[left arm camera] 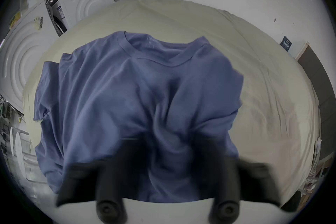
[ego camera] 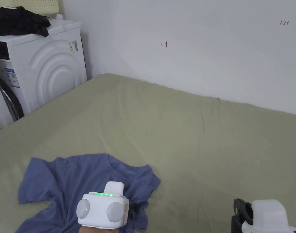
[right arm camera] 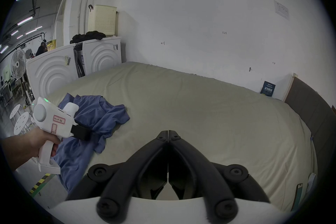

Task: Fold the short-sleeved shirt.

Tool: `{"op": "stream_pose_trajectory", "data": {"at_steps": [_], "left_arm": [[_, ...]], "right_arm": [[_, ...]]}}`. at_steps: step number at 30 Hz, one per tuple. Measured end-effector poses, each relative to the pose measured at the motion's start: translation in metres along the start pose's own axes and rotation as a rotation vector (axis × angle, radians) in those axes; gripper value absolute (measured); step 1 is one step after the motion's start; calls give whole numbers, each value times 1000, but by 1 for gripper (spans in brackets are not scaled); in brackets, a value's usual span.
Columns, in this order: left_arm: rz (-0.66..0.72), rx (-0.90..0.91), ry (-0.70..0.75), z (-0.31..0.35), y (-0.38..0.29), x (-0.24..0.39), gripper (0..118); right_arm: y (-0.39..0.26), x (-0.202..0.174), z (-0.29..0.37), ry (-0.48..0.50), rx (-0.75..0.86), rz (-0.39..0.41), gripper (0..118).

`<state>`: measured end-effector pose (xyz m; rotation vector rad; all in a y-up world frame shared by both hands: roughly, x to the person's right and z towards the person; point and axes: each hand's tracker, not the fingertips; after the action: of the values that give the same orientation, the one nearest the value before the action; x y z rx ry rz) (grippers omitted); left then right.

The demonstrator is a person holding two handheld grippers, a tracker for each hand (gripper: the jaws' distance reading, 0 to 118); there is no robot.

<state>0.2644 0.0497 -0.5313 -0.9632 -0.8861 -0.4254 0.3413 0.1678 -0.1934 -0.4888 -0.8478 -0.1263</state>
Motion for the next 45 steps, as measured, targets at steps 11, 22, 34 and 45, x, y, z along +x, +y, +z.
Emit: {"op": "stream_pose_trajectory", "data": {"at_steps": [11, 22, 34, 45], "left_arm": [[100, 128, -197, 32, -4, -10, 7], [-74, 298, -391, 95, 25, 109, 6], [-276, 357, -728, 162, 40, 345, 6], [-390, 12, -511, 10, -68, 439, 6]], "right_arm": [[-5, 21, 35, -27, 31, -42, 0], [-20, 79, 89, -128, 65, -130, 0], [-54, 176, 142, -310, 73, -217, 0], [-103, 245, 144, -399, -15, -287, 0]]}}
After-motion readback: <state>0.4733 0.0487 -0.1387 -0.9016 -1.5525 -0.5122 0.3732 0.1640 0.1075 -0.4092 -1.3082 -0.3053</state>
